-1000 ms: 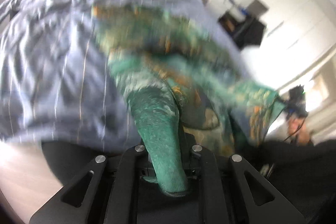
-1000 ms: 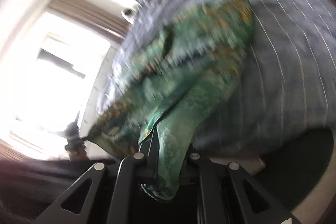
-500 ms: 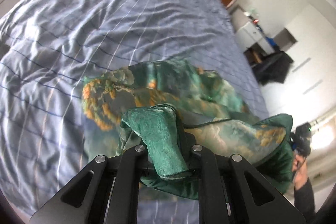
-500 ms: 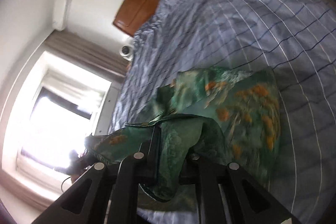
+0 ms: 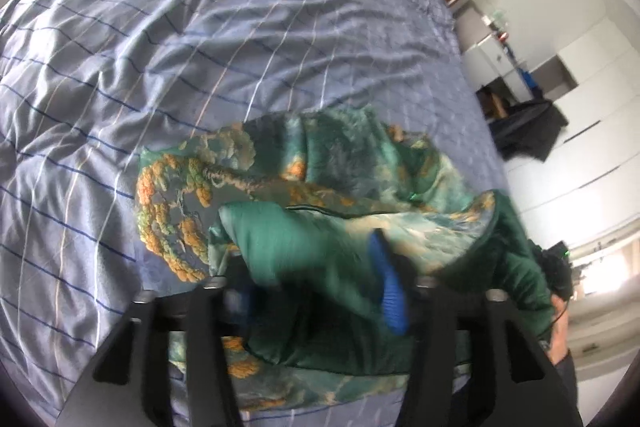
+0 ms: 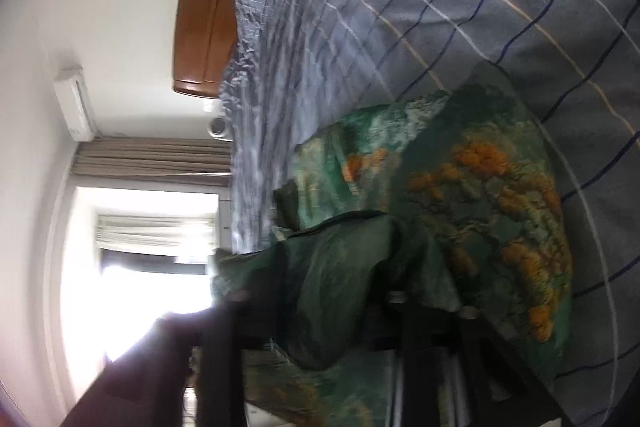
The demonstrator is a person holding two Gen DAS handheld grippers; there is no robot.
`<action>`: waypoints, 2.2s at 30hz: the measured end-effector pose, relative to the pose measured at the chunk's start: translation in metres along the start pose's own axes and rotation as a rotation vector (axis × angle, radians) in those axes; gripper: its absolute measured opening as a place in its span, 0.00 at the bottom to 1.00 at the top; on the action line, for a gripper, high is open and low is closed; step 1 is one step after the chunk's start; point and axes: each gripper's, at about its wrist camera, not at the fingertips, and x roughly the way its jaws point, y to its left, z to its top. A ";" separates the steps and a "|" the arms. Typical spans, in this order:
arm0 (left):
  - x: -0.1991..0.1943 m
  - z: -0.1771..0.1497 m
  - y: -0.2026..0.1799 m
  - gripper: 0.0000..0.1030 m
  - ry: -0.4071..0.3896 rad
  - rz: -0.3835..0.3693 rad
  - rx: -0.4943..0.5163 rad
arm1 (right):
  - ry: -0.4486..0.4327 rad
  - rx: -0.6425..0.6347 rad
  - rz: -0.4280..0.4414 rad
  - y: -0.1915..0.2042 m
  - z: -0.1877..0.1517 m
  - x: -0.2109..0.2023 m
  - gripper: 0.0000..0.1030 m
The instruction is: Fold large clothes
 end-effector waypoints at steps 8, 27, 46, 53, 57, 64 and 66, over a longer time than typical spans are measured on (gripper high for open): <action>-0.058 0.004 0.016 0.95 -0.137 -0.003 -0.015 | -0.080 -0.098 0.031 0.038 0.005 -0.037 0.63; 0.075 -0.011 -0.029 0.01 0.044 0.283 0.309 | 0.031 -0.670 -0.607 0.064 -0.018 0.038 0.17; 0.032 0.004 0.016 0.73 -0.104 0.205 0.149 | -0.191 -0.714 -0.654 0.081 0.003 0.035 0.12; 0.076 0.005 0.030 0.40 0.032 0.189 0.095 | -0.218 -0.735 -0.600 0.087 -0.007 0.026 0.12; 0.063 0.008 0.021 0.09 -0.003 0.166 0.091 | -0.245 -0.769 -0.595 0.101 -0.017 0.012 0.12; 0.020 0.030 -0.020 0.09 -0.236 0.254 0.216 | -0.346 -0.817 -0.604 0.129 -0.012 0.007 0.12; 0.047 0.030 -0.020 0.09 -0.228 0.338 0.258 | -0.341 -0.792 -0.621 0.124 0.000 0.019 0.12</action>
